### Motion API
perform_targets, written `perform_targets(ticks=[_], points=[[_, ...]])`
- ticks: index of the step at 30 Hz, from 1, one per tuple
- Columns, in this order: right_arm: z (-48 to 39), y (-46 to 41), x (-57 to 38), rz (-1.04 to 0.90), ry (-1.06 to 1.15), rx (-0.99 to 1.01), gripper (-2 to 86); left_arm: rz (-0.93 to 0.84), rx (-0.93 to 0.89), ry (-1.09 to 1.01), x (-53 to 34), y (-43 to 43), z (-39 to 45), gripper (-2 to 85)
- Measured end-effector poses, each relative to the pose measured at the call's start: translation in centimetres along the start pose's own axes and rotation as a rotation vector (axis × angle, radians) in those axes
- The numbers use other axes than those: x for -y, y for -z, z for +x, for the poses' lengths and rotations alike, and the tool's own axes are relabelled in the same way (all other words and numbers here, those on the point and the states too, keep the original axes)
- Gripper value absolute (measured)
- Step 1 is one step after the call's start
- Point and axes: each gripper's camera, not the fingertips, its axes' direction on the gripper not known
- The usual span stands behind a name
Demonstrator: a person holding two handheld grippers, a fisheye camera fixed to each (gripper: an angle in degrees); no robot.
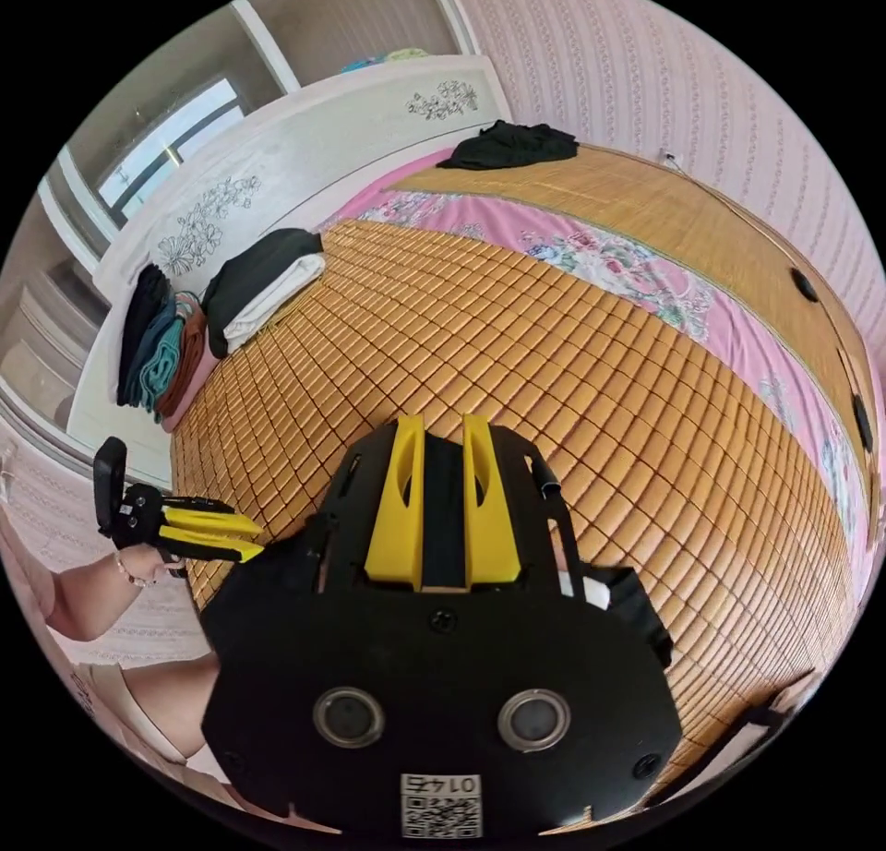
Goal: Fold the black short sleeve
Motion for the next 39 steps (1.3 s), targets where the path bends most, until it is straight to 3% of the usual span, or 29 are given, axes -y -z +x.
perform_targets(ticks=[3,7,11,19,23,27,39], points=[[3.7,5.6,-5.3,0.072,-0.128,-0.102,7.2,0.027,-0.009,-0.013,1.1,1.4,-2.0,4.9],[8.9,9.0,-13.9,-0.052,-0.315,-0.327,8.5,0.072,-0.093,0.014,4.6,1.6,-4.0,4.9],[11.1,7.8,-18.2,-0.135,-0.412,-0.321,9.6,0.104,-0.210,0.057,10.1,0.3,-4.6,6.8],[10.3,4.1,-19.1,-0.137,-0.396,-0.302,3.8,-0.106,-0.036,-0.090,16.4,-4.5,-0.3,8.0],[9.4,3.3,-20.1,-0.151,-0.345,-0.336,0.6,-0.150,0.027,-0.129,17.1,-5.3,0.9,3.3],[8.8,3.3,-21.1,-0.154,-0.321,-0.373,-0.1,-0.133,0.036,-0.117,17.4,-5.3,0.9,-0.5],[7.5,3.8,-25.7,-0.160,-0.230,-0.486,-0.5,-0.053,0.053,-0.141,17.5,-3.5,2.8,-1.0]])
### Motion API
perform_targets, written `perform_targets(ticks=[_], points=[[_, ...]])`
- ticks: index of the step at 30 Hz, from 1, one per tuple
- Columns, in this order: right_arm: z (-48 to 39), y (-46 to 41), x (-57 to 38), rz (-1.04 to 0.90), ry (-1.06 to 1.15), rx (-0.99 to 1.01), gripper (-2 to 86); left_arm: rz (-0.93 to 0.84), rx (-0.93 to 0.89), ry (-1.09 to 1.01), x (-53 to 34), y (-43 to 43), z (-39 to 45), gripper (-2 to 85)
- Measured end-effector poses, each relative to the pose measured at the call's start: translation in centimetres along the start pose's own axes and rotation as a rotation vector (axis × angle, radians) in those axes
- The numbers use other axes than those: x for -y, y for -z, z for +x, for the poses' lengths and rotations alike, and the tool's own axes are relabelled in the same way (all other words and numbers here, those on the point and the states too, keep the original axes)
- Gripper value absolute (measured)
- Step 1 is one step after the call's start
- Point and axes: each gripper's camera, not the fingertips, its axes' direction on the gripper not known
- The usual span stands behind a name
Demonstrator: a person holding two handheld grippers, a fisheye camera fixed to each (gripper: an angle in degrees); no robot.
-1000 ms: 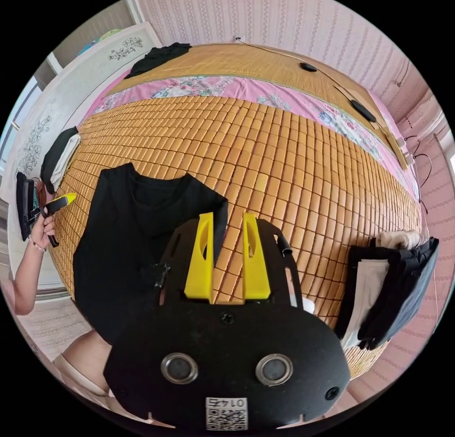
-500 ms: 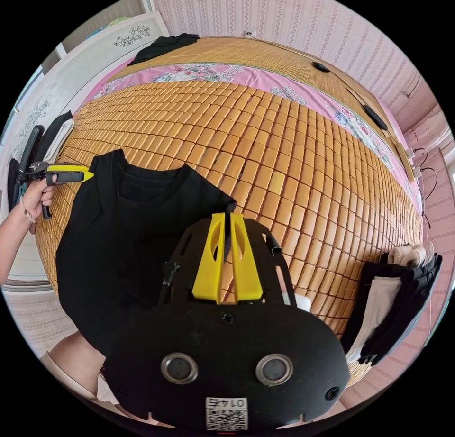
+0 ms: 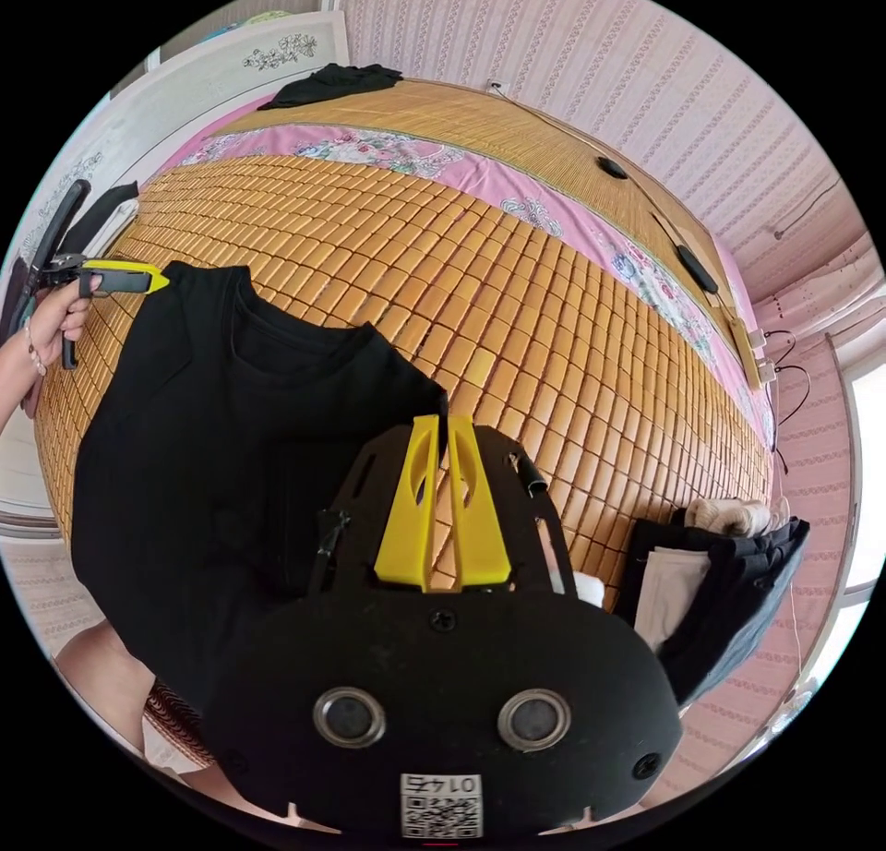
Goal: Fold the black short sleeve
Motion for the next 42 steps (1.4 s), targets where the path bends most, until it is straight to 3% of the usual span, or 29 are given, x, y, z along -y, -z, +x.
perform_targets(ticks=[12,22,28,34,42], points=[[2.3,2.2,-5.4,0.088,-0.028,-0.067,-0.5,0.156,-0.083,-0.068,-1.4,4.9,3.8,-1.0],[4.3,10.2,-19.7,0.338,-0.102,0.221,-0.4,0.190,-0.094,-0.243,-11.9,11.6,8.1,-1.0],[2.5,10.7,-29.9,0.216,-0.160,0.406,-0.1,0.079,-0.205,-0.218,-23.7,13.7,9.5,-1.0],[-2.6,0.4,-36.5,-0.064,-0.199,0.463,-0.3,-0.116,-0.182,-0.132,-32.7,5.9,10.1,-1.0],[-5.9,2.4,-39.0,0.069,-0.106,0.408,0.0,-0.024,-0.106,-0.239,-37.2,7.2,12.2,-0.9]])
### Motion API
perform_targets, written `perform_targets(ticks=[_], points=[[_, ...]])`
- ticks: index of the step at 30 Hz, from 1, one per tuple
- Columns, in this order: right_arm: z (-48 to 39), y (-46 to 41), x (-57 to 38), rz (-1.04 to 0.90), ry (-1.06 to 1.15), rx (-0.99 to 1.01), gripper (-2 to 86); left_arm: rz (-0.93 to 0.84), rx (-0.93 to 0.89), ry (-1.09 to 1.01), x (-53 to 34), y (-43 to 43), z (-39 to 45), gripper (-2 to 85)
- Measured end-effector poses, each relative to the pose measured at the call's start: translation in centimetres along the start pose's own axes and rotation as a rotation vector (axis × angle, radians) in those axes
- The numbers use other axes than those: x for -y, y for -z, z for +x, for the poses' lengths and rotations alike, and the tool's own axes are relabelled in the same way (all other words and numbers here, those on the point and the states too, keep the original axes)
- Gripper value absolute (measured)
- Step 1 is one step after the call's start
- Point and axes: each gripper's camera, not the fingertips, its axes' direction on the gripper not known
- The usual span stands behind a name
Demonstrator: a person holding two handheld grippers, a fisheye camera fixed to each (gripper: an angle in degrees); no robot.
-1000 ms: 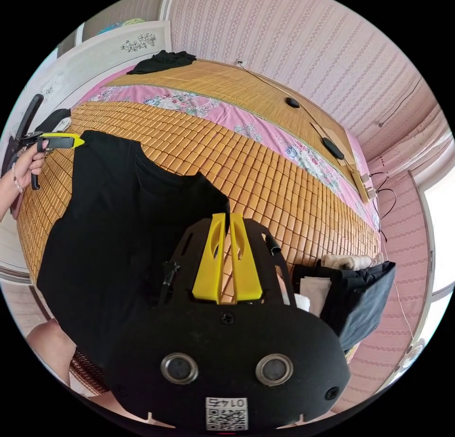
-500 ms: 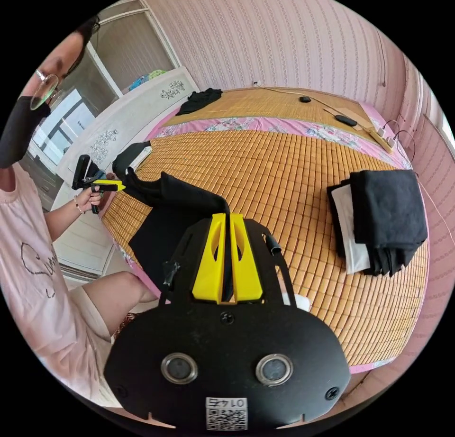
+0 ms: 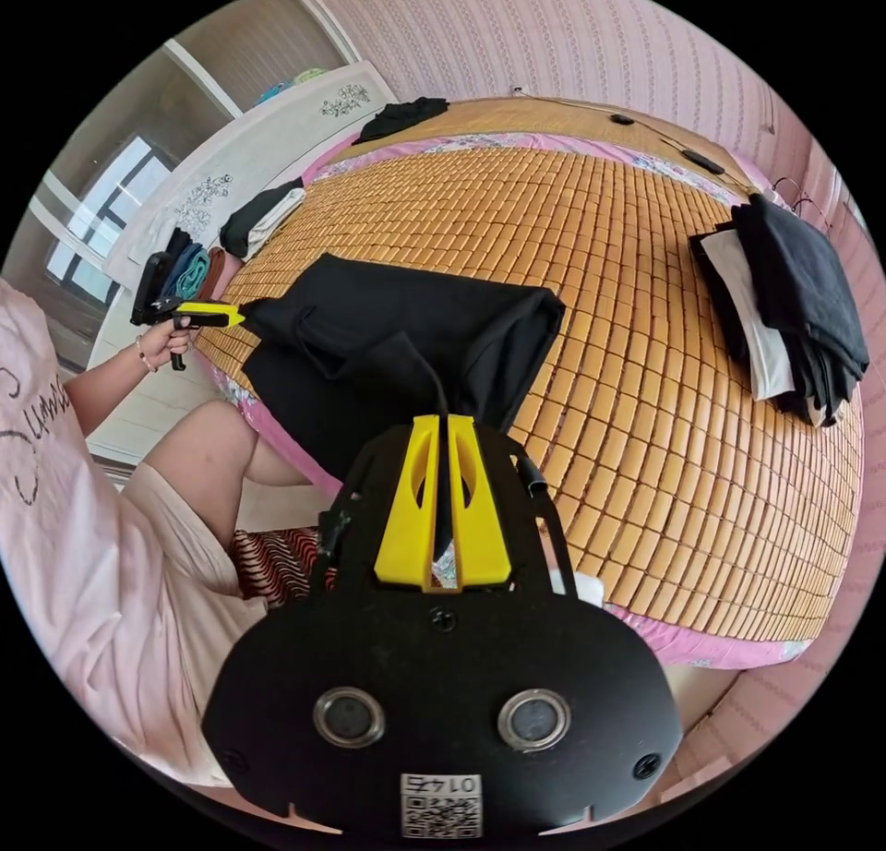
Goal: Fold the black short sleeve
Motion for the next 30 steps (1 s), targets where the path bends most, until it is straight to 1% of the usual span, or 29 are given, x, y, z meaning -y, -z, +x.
perform_targets(ticks=[5,7,11,14,16,18,19,20,21,22,24,27,30], points=[[-1.2,-4.4,-3.9,-0.072,-0.001,-0.082,2.0,-0.047,0.055,0.033,-3.0,-3.3,0.8,-0.7],[-1.6,-4.7,-4.8,-0.047,-0.004,-0.103,2.8,-0.049,0.094,0.045,-4.4,-4.1,1.4,-0.5],[-4.2,-3.3,-4.4,0.061,0.061,-0.173,4.8,0.063,0.186,0.029,-7.5,-1.3,5.1,-0.2],[-6.7,-4.2,-1.7,0.091,0.079,-0.131,8.0,0.115,0.147,0.005,-7.2,-0.6,8.6,1.1],[-8.2,-5.8,0.2,0.080,0.082,-0.112,9.2,0.134,0.137,-0.011,-6.1,-1.8,10.6,4.6],[-9.5,-7.8,1.7,0.051,0.077,-0.098,8.7,0.109,0.098,0.019,-4.6,-5.1,12.2,6.4],[-10.2,-9.4,2.4,0.002,0.085,-0.094,6.9,0.083,0.073,0.029,-4.2,-6.1,12.4,6.5],[-10.8,-10.8,2.9,-0.069,0.100,-0.120,4.2,0.017,0.037,0.051,-3.9,-8.2,12.6,6.5],[-11.1,-11.2,3.0,-0.092,0.106,-0.144,3.8,-0.045,0.027,0.066,-4.0,-9.8,12.9,6.2],[-11.8,-11.3,2.8,-0.097,0.134,-0.163,3.1,-0.065,0.027,0.068,-4.3,-10.2,13.1,6.1],[-12.7,-11.1,2.2,-0.131,0.192,-0.137,2.9,-0.133,0.036,0.042,-6.2,-11.0,14.3,6.1],[-13.6,-10.7,0.9,-0.219,0.258,-0.097,2.8,-0.146,0.107,-0.006,-9.2,-10.3,15.8,6.0],[-14.1,-9.8,1.6,-0.243,0.288,-0.102,0.8,-0.077,0.117,-0.040,-10.8,-8.7,17.7,5.4]])
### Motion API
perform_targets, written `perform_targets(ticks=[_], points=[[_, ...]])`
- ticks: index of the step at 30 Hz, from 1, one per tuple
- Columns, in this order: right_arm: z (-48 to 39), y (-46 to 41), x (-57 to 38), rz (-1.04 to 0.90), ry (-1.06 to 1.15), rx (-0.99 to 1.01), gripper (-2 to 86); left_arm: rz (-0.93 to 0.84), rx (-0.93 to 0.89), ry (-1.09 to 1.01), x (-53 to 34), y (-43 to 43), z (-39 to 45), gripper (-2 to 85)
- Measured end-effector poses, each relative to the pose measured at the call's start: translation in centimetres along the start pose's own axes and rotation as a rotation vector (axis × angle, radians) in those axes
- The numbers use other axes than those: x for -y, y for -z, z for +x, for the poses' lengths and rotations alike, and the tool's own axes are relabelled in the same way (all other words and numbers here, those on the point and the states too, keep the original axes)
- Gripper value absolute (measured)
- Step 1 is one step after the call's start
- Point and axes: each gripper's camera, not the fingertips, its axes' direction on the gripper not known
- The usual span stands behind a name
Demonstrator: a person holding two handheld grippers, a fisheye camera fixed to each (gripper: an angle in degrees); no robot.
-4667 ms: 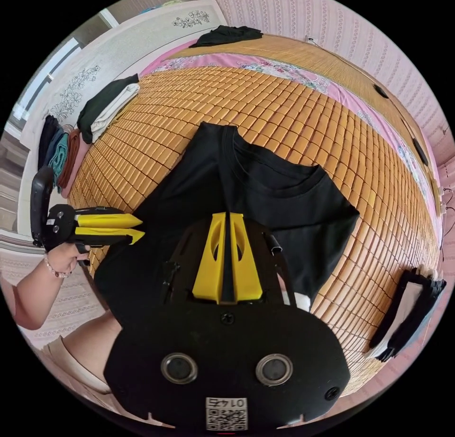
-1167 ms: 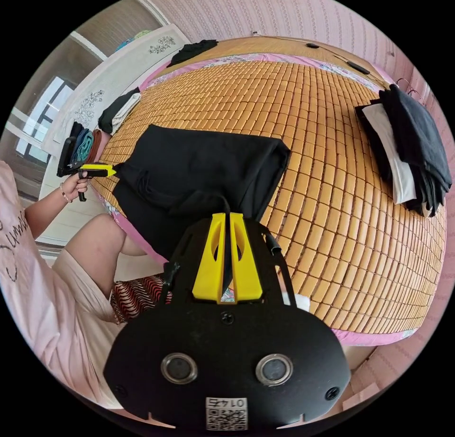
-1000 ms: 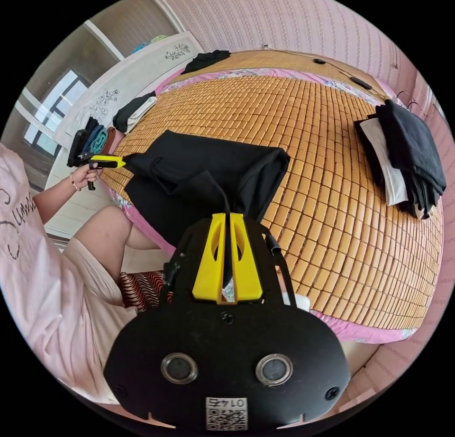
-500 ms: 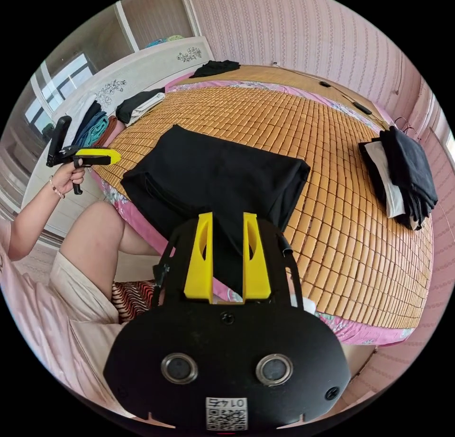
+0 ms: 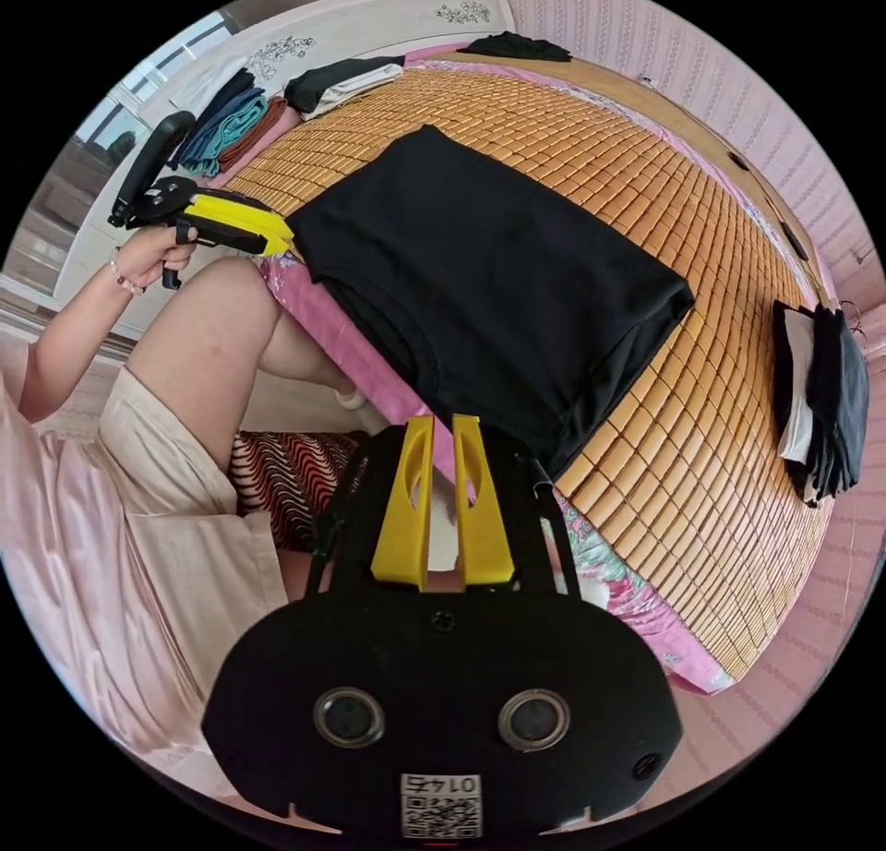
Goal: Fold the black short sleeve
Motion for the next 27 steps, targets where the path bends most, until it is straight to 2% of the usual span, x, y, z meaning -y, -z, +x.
perform_targets(ticks=[6,13,14,17,21,27], points=[[0.1,1.9,10.6,0.069,0.069,-0.148,-0.9,0.155,-0.060,-0.078,1.8,-1.9,6.1,3.3],[2.1,-4.3,25.0,-0.055,0.042,-0.229,-0.9,0.119,0.026,-0.081,2.0,-7.7,9.9,-0.8],[2.6,-6.5,26.1,-0.158,0.050,-0.214,-0.9,0.144,0.023,-0.083,1.5,-7.9,10.3,-0.8],[3.2,-6.7,27.7,-0.204,0.095,-0.190,-1.0,0.142,0.008,-0.107,0.8,-8.4,11.2,-1.0],[4.6,-5.6,30.0,-0.145,0.080,-0.207,-1.0,0.149,0.040,-0.143,0.1,-9.0,12.9,-1.0],[7.7,-7.5,32.1,-0.231,0.031,-0.147,-0.9,0.159,0.035,-0.143,-0.9,-9.8,14.7,-1.0]])
